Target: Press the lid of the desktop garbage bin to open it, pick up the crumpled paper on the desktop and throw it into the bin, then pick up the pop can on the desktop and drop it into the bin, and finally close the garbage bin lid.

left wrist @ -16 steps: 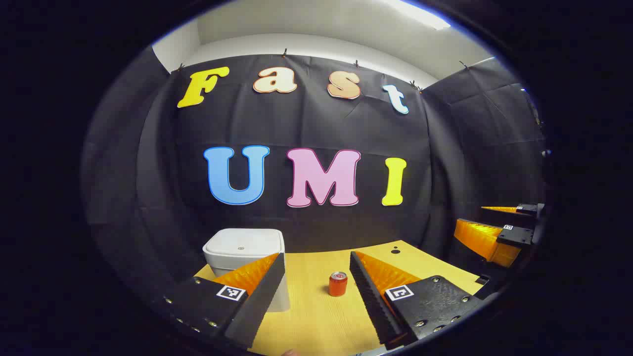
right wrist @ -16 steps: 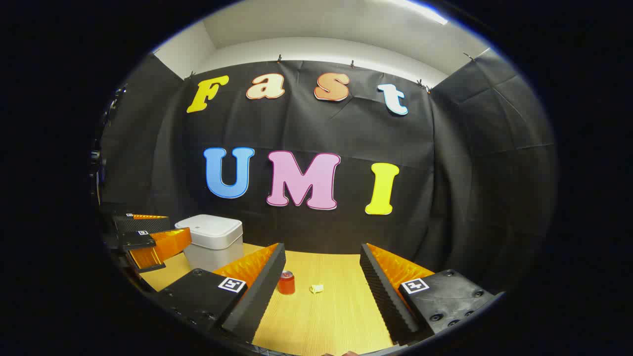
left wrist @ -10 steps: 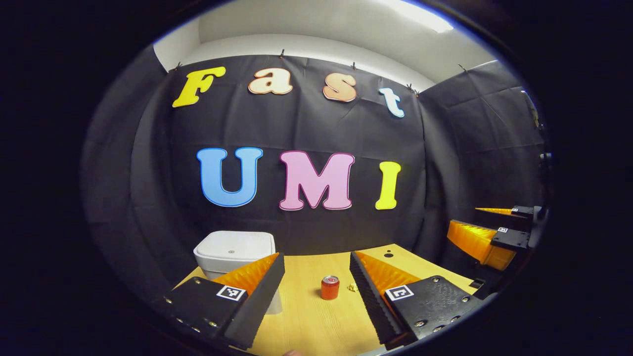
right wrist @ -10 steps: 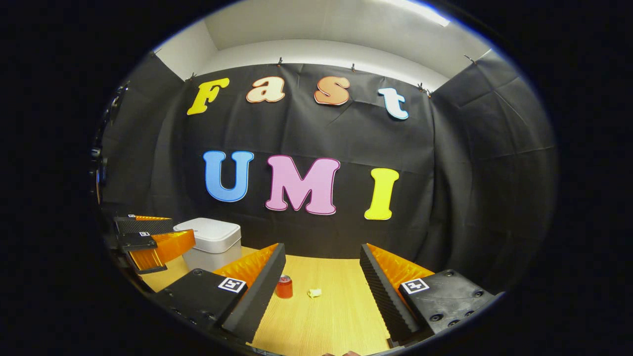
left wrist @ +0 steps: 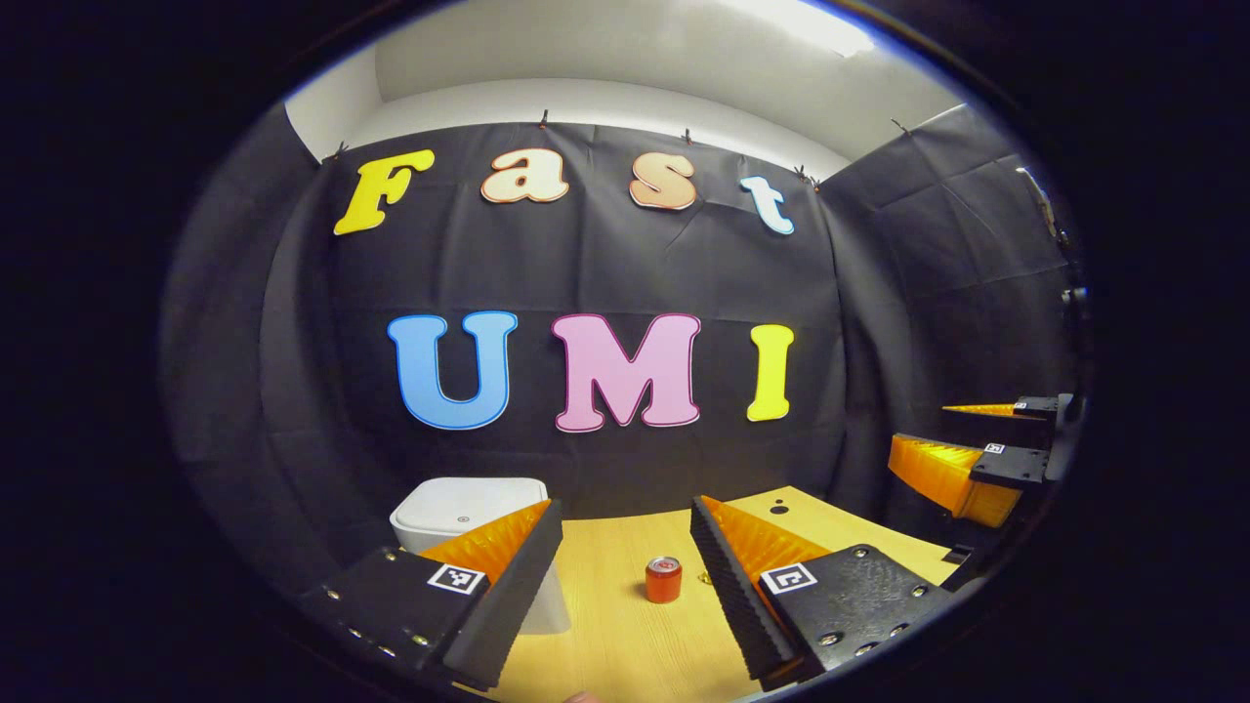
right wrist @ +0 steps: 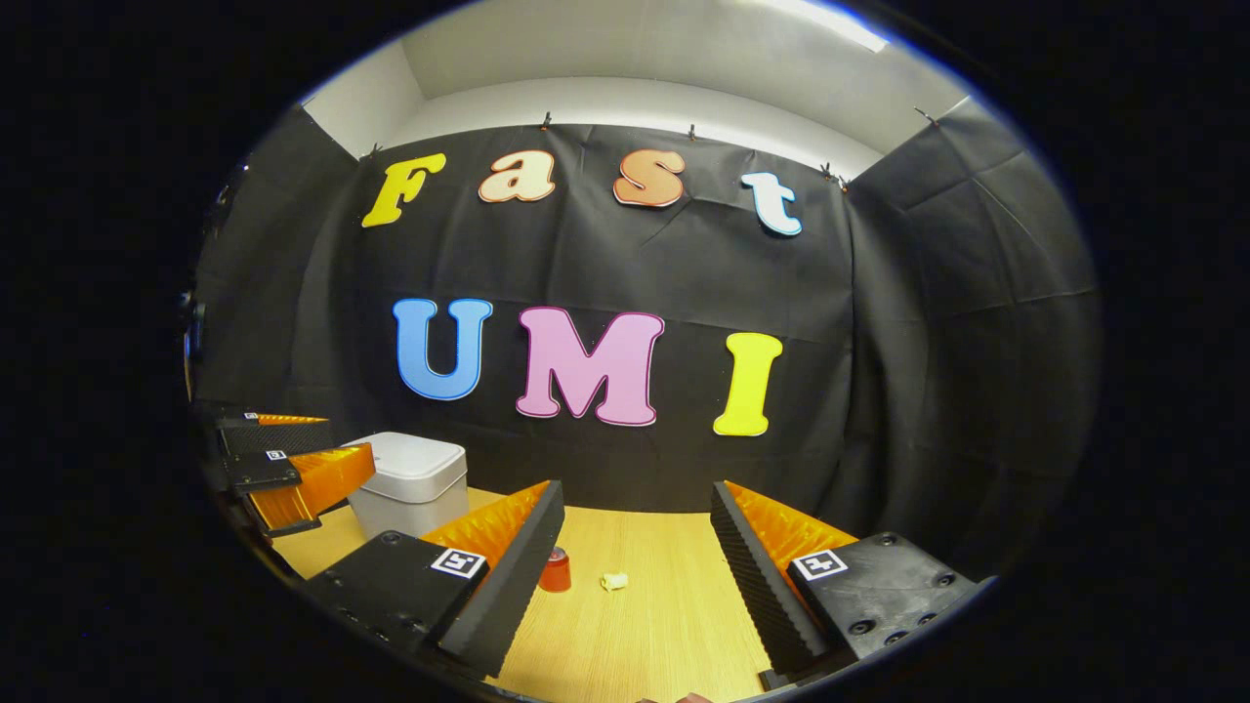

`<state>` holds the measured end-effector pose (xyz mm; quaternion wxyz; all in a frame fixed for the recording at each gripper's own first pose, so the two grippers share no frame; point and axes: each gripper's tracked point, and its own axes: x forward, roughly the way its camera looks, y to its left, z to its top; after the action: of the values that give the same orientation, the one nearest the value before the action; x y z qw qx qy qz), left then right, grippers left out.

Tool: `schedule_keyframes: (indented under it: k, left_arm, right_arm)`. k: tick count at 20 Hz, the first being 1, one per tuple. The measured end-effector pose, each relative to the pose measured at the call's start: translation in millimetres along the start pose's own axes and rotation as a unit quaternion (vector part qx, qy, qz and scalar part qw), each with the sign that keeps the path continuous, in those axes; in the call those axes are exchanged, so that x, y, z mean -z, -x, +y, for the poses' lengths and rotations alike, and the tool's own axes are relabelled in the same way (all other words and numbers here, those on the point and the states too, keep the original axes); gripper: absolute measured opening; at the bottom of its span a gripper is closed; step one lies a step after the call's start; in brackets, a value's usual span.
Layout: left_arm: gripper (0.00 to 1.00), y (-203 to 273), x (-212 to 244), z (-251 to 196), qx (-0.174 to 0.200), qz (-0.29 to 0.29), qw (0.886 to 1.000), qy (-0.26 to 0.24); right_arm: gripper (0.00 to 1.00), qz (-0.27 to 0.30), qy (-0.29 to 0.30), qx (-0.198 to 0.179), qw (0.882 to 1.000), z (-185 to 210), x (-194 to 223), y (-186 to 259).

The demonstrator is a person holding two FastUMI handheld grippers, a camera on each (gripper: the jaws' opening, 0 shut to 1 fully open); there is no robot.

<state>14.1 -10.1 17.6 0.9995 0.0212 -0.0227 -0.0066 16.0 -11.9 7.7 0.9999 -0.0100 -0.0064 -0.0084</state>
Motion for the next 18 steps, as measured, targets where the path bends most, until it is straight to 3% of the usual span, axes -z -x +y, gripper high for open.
schedule_keyframes:
  k: [10, 17, 18]
  left_arm:
    - [0.87, -6, 7, 26, -0.018, 0.01, 1.0, 0.006]
    - [0.87, -30, 4, 79, -0.026, 0.014, 1.0, 0.005]
    - [0.72, -35, 6, 95, -0.038, 0.018, 0.999, 0.005]
  right_arm:
    - [0.97, 0.002, 0.019, -0.024, 1.0, 9, -7, -15]
    - [0.97, 0.0, 0.033, -0.035, 0.999, 17, -8, -18]
    - [0.97, 0.004, 0.033, -0.038, 0.999, 17, -6, -19]
